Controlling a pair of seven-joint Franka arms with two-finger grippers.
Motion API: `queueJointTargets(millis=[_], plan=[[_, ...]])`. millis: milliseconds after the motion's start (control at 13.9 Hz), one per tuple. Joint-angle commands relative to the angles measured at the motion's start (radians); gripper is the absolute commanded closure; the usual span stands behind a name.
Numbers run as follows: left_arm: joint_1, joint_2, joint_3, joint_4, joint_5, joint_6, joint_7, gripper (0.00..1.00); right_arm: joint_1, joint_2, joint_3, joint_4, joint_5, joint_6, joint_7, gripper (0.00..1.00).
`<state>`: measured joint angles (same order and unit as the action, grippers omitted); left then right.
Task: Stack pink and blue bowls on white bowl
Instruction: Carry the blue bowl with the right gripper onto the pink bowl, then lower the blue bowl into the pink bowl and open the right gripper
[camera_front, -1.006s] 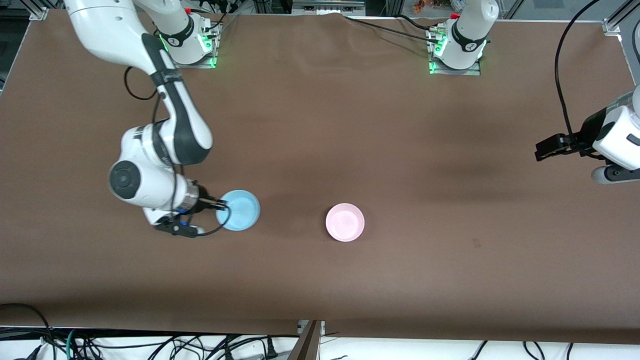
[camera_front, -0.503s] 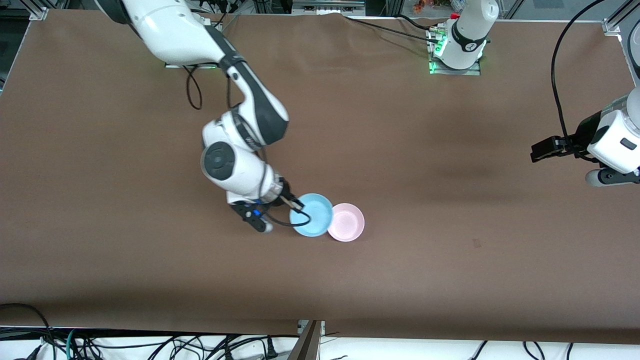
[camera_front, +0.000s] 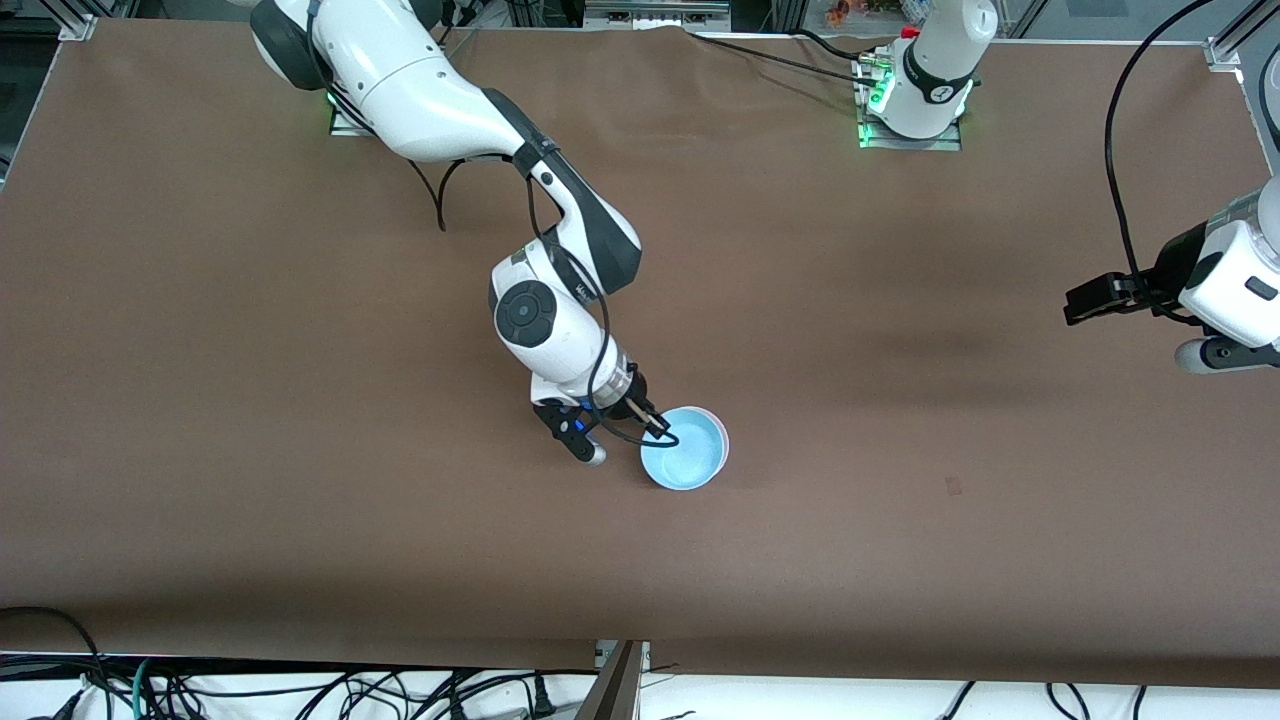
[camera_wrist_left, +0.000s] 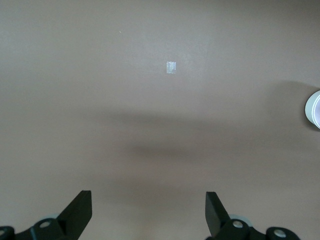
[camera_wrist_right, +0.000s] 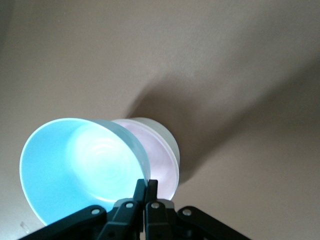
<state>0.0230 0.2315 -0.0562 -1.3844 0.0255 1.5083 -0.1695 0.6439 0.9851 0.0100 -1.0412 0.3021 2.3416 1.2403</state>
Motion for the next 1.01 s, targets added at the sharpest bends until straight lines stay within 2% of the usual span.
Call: queueJointTargets(millis=[0, 144, 934], plan=[[0.008, -0.003, -0.005, 0.004, -0.009, -0.002, 0.013, 0.00, 0.022, 0.020, -0.012, 0.036, -0.033, -0.008, 0.047, 1.00], [0.008, -0.003, -0.005, 0.004, -0.015, -0.002, 0.015, 0.00, 0.033, 0.027, -0.012, 0.029, -0.070, -0.008, 0.057, 1.00], [0.009, -0.003, -0.004, 0.004, -0.018, 0.000, 0.018, 0.00, 0.037, 0.055, -0.012, 0.032, -0.115, -0.002, 0.047, 1.00]])
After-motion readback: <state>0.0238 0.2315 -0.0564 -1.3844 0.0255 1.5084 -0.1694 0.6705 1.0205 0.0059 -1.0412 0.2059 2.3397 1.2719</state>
